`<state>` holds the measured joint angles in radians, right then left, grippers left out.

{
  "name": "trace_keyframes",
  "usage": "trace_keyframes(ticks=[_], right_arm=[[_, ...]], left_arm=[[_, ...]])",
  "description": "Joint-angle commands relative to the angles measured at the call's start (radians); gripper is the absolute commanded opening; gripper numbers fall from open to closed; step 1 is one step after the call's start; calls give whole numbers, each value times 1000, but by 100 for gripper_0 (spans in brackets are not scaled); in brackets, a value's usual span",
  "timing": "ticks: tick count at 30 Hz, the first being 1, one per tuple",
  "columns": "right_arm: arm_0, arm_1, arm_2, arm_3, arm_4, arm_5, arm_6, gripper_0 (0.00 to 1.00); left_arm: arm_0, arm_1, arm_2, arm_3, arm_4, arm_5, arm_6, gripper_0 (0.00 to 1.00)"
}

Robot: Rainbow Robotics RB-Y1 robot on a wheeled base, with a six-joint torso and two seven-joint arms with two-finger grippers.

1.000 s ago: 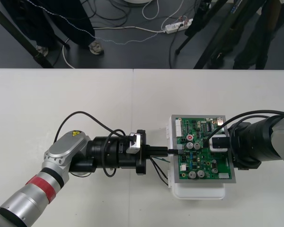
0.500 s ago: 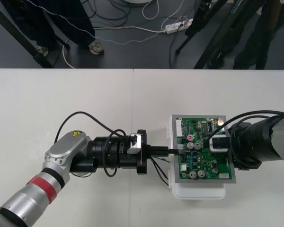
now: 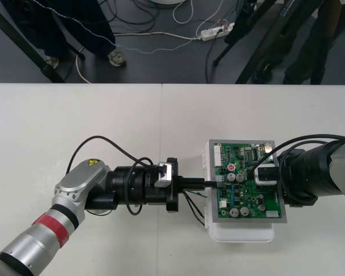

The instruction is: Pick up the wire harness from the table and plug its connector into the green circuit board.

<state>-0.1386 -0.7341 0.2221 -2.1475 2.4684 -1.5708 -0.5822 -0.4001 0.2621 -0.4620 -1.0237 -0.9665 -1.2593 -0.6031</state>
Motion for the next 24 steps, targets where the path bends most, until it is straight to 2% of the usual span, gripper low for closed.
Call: trace_keyframes(ticks=[1, 24], right_arm=[[8, 12, 11, -32, -12, 0, 2, 100], [8, 15, 11, -22, -26, 0, -4, 100]], left_arm=[[-49, -77, -35, -16, -3, 24, -84, 0], [-51, -80, -37, -16, -29, 37, -92, 0]])
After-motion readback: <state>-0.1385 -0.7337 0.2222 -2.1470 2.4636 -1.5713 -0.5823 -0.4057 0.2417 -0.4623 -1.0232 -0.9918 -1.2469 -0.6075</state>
